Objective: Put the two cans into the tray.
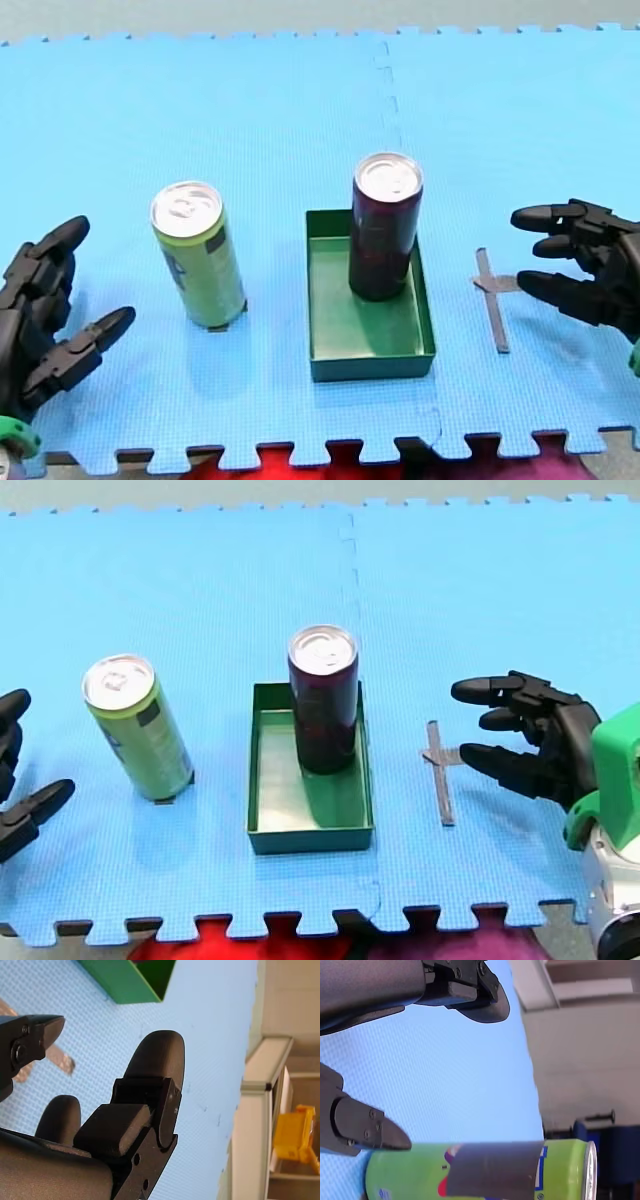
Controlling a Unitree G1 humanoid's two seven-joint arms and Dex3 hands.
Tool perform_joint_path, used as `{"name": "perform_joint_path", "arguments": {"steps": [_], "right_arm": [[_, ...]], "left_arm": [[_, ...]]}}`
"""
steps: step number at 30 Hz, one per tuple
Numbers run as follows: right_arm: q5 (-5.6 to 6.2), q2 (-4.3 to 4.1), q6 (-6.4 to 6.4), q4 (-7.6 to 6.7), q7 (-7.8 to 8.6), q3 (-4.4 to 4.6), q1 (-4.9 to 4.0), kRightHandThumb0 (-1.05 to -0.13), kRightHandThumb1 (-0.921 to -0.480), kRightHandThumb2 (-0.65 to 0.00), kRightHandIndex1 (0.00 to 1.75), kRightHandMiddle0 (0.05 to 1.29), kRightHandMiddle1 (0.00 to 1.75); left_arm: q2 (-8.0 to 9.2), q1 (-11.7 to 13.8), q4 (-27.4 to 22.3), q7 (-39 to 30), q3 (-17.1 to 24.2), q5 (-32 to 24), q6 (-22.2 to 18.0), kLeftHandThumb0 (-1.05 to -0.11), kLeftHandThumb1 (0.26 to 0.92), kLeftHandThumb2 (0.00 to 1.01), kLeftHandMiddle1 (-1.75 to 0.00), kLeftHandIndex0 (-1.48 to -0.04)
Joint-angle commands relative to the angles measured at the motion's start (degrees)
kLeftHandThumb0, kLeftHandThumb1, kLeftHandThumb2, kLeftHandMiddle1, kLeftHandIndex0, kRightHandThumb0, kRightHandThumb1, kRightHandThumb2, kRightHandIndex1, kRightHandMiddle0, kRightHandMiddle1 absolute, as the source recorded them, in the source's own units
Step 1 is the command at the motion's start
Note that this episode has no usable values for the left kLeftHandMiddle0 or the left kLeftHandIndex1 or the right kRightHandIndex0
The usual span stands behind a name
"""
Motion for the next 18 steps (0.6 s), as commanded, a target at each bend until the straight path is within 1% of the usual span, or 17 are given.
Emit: {"name": "perform_joint_path", "arguments": {"steps": [1, 4, 7, 11, 15, 18], "right_arm": [[0.17, -0.39, -0.13, 0.14, -0.20, -0.22, -0.17, -0.563, -0.839, -0.001, 1.51, 0.91, 0.36], [0.52, -0.28, 0.03, 0.39, -0.09, -0.51, -0.18, -0.562, -0.833, 0.000, 1.50, 0.91, 0.33], [0.86, -0.16, 0.09, 0.76, 0.16, -0.80, -0.27, -0.564, -0.826, 0.000, 1.50, 0.92, 0.29], [1.23, -0.05, 0.15, 0.94, 0.49, -1.10, -0.29, -0.567, -0.814, 0.000, 1.50, 0.93, 0.25], [1.50, 0.05, 0.59, 1.09, 0.55, -1.32, -0.36, -0.560, -0.799, 0.000, 1.49, 0.95, 0.21], [1.56, 0.10, 0.92, 1.24, 0.38, -1.46, -0.42, -0.556, -0.790, 0.000, 1.48, 0.95, 0.18]], "left_arm": [[0.68, 1.4, -3.8, 0.2, -0.5, 0.6, 1.0, -0.843, 0.583, 0.00, -0.03, -0.15], [0.42, 2.6, -6.7, 0.8, -1.3, 1.7, 1.4, -0.830, 0.573, 0.00, -0.02, -0.15], [0.00, 3.2, -8.6, -0.1, -1.5, 0.8, 2.9, -0.826, 0.567, 0.00, -0.01, -0.14], [-1.00, 3.3, -9.7, -2.4, -1.1, -1.6, 4.5, -0.821, 0.564, 0.00, -0.01, -0.14], [-1.46, 3.4, -10.5, -2.1, -1.4, -1.3, 4.8, -0.818, 0.567, 0.00, -0.01, -0.13], [-1.48, 3.2, -10.9, -2.0, -1.7, -0.9, 5.1, -0.820, 0.570, 0.00, -0.01, -0.12]]}}
